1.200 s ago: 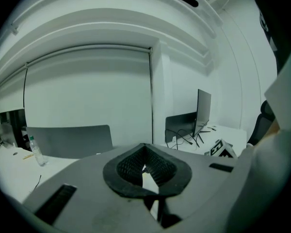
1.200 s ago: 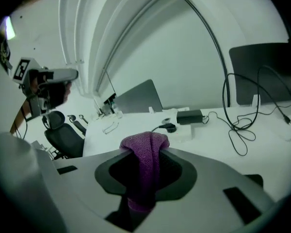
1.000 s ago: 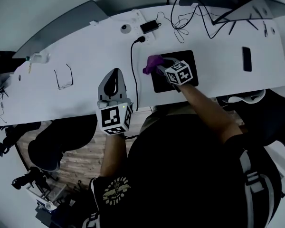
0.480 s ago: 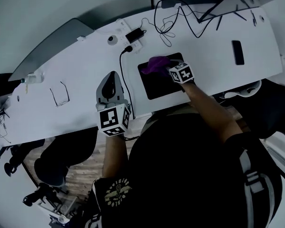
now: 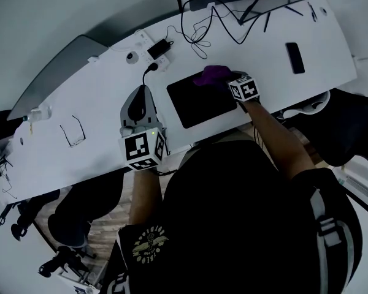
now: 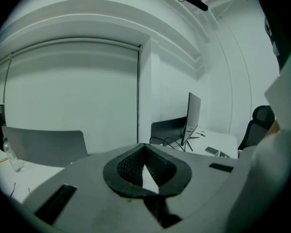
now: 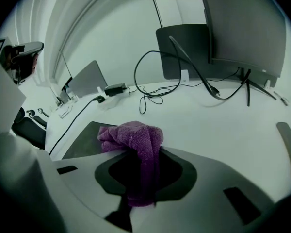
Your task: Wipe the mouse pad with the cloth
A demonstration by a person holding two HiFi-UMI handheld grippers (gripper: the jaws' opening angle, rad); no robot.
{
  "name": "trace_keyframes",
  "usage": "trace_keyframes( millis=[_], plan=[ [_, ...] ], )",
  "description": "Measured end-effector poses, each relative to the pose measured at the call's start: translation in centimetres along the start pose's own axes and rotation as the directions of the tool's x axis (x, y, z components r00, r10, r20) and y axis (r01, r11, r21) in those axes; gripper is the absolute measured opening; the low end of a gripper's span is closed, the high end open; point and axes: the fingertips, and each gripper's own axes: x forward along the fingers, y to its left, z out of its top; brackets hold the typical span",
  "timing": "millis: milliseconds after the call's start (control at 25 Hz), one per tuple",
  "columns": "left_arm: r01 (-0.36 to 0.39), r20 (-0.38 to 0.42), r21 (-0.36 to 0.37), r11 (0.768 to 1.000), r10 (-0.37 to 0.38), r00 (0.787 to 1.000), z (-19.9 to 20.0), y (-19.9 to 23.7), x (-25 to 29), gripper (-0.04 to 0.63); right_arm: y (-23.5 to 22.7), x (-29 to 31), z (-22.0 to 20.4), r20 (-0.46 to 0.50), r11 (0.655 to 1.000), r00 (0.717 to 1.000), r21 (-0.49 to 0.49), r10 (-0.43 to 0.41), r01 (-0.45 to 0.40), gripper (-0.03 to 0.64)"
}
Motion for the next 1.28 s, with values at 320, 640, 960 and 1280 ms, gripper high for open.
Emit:
trace_keyframes(
  millis=[320,640,960,1280],
  plan=[
    [-0.041,0.037,-0.013,0.999,0.041,0.998,1.0,2.0,-1.8,0.002,4.2,-4.7,4.4,0.139,0.992,0.983,-0.057,0.123,-0.116,0.089],
    [-0.098,0.054,-0.021,0.995,0.099,0.994,0.8,4.3,-5.2,0.002,17.1,-6.2,7.9,0.198,0.922,0.906,-0.181,0.375,-0.342,0.089],
    [-0.130,-0.022,0.030,0.991,0.131,0.991,-1.9,5.3,-9.2,0.002,24.9,-1.9,1.9,0.072,0.866,0.874,-0.196,0.480,-0.459,0.089],
    [-0.116,-0.007,0.047,0.992,0.117,0.993,-2.4,5.8,-12.4,0.002,20.8,1.4,-4.9,-0.057,0.948,0.964,-0.171,0.261,-0.267,0.089]
  ],
)
